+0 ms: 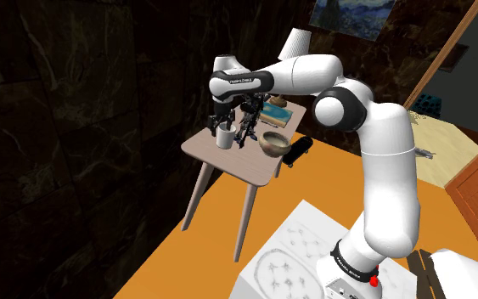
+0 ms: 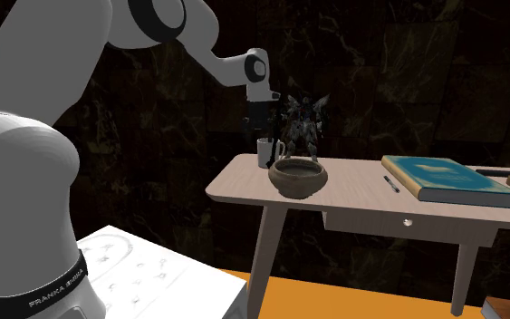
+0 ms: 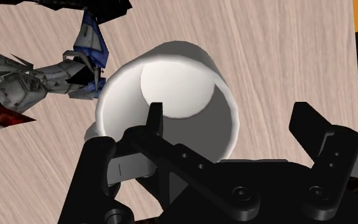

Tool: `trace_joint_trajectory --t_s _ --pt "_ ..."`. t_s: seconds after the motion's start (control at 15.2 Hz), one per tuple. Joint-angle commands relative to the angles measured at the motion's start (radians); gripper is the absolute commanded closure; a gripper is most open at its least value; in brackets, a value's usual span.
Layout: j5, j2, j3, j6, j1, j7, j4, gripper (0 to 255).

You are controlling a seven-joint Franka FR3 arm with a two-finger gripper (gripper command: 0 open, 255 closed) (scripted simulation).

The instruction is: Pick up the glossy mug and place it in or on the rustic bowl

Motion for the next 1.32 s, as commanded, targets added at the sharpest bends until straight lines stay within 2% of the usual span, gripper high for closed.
trace_joint_trajectory --t_s 0.0,0.33,0.4,0.99,1.25 --pt "0.0 0.0 0.0 0.004 -0.001 -0.001 -0.003 0" --pt "0.0 0.0 0.0 0.004 -0.001 -0.001 -0.003 0" --pt "0.0 0.0 0.0 0.004 -0.001 -0.001 -0.003 255" --pt "0.0 0.0 0.0 0.004 -0.001 -0.001 -0.003 255" --pt "0.0 -0.014 -0.001 -0.041 0.0 -0.003 0.028 255"
